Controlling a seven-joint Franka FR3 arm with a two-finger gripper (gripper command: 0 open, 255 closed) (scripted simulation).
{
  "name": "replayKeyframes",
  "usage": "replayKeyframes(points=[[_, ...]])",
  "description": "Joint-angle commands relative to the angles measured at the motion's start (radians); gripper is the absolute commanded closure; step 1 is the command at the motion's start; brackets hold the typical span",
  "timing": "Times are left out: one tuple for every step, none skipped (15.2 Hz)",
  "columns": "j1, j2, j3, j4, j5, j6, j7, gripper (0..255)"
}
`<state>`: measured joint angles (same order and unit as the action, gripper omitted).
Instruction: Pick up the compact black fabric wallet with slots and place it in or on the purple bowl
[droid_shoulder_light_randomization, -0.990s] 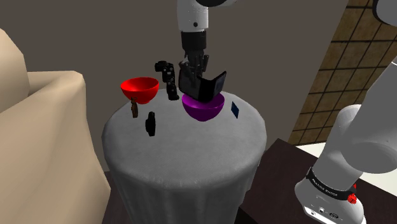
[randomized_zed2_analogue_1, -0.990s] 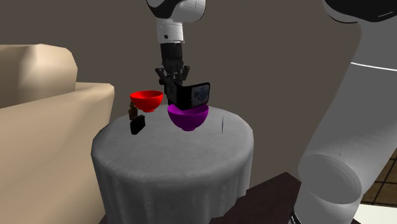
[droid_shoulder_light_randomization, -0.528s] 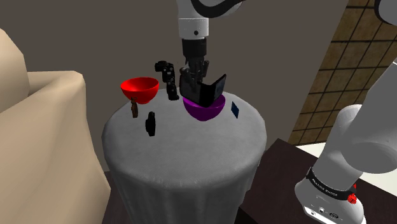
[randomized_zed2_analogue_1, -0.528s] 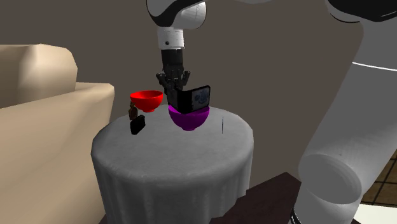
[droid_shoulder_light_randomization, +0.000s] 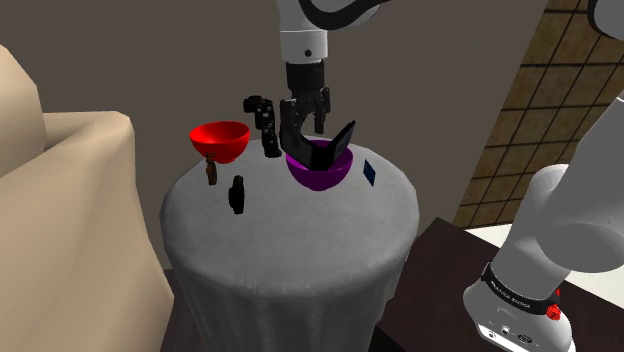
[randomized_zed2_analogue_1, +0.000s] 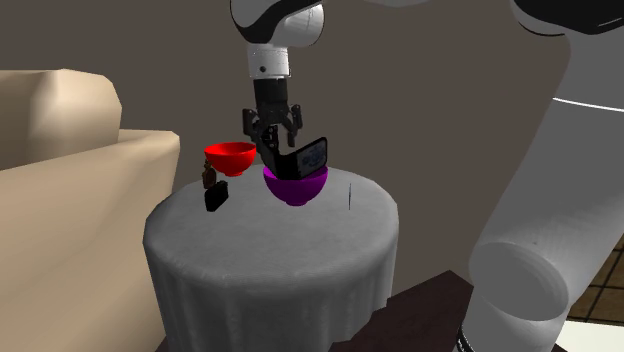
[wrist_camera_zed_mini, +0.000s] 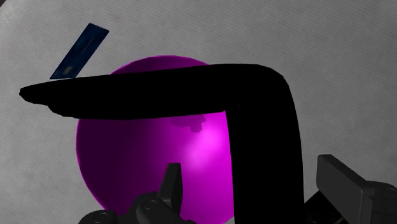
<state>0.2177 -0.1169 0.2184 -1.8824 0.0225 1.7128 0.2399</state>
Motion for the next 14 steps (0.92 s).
replayKeyframes(points=[[0.0,0.0,0.0,0.0,0.0,0.0,0.0,0],[0.0,-0.001,0.0,-0.002,0.0,0.0,0.001,0],[0.0,0.002,0.0,0.036,0.0,-0.034,0.001,0],[0.0,0.007,0.0,0.075,-0.002,-0.068,0.002,0],[0.0,0.014,0.001,0.116,-0.003,-0.103,0.003,0],[0.0,0.02,0.001,0.15,-0.004,-0.13,0.004,0],[0.0,0.02,0.001,0.15,-0.004,-0.13,0.004,0],[0.0,0.02,0.001,0.149,-0.004,-0.13,0.004,0],[0.0,0.02,0.001,0.15,-0.004,-0.13,0.004,0],[0.0,0.02,0.001,0.15,-0.004,-0.13,0.004,0],[0.0,0.02,0.001,0.15,-0.004,-0.13,0.004,0],[0.0,0.02,0.001,0.15,-0.004,-0.13,0.004,0],[0.0,0.02,0.001,0.15,-0.004,-0.13,0.004,0],[0.0,0.02,0.001,0.15,-0.004,-0.13,0.004,0]])
